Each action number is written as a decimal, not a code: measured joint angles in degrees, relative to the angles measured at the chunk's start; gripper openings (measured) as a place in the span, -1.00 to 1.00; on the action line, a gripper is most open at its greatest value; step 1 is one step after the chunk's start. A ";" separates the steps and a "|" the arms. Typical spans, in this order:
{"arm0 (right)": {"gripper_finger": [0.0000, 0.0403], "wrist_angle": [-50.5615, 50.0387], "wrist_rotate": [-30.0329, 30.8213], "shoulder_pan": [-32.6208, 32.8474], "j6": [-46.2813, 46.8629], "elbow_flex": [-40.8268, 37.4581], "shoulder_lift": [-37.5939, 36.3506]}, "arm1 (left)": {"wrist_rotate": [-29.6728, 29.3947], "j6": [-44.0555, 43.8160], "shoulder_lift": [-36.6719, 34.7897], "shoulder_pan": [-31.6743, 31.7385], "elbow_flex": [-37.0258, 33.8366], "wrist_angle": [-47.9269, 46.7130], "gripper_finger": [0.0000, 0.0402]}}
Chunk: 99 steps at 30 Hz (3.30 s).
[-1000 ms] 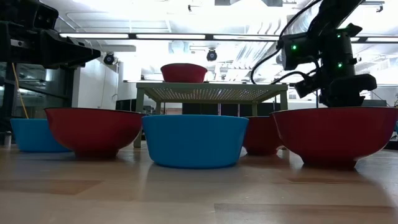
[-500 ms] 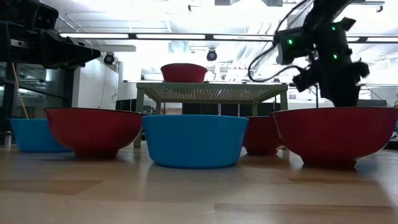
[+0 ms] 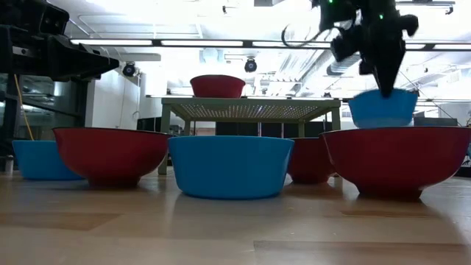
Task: Pick & Place Mini bowls
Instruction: Put the light blue bowl on the shelf, then stack the light blue bowl on the light blue bowl on the shelf
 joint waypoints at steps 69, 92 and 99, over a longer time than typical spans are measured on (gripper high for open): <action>-1.00 20.11 10.09 -0.70 -70.51 10.46 8.50 | 0.00 -0.01 0.01 0.00 0.00 -0.01 -0.38; -0.87 20.86 9.56 -0.68 -68.97 10.46 8.50 | 0.00 0.01 0.01 0.00 0.00 -0.01 -0.38; -0.74 20.96 9.48 -0.68 -68.93 10.46 8.50 | 0.01 0.00 0.00 0.01 0.00 -0.01 -0.38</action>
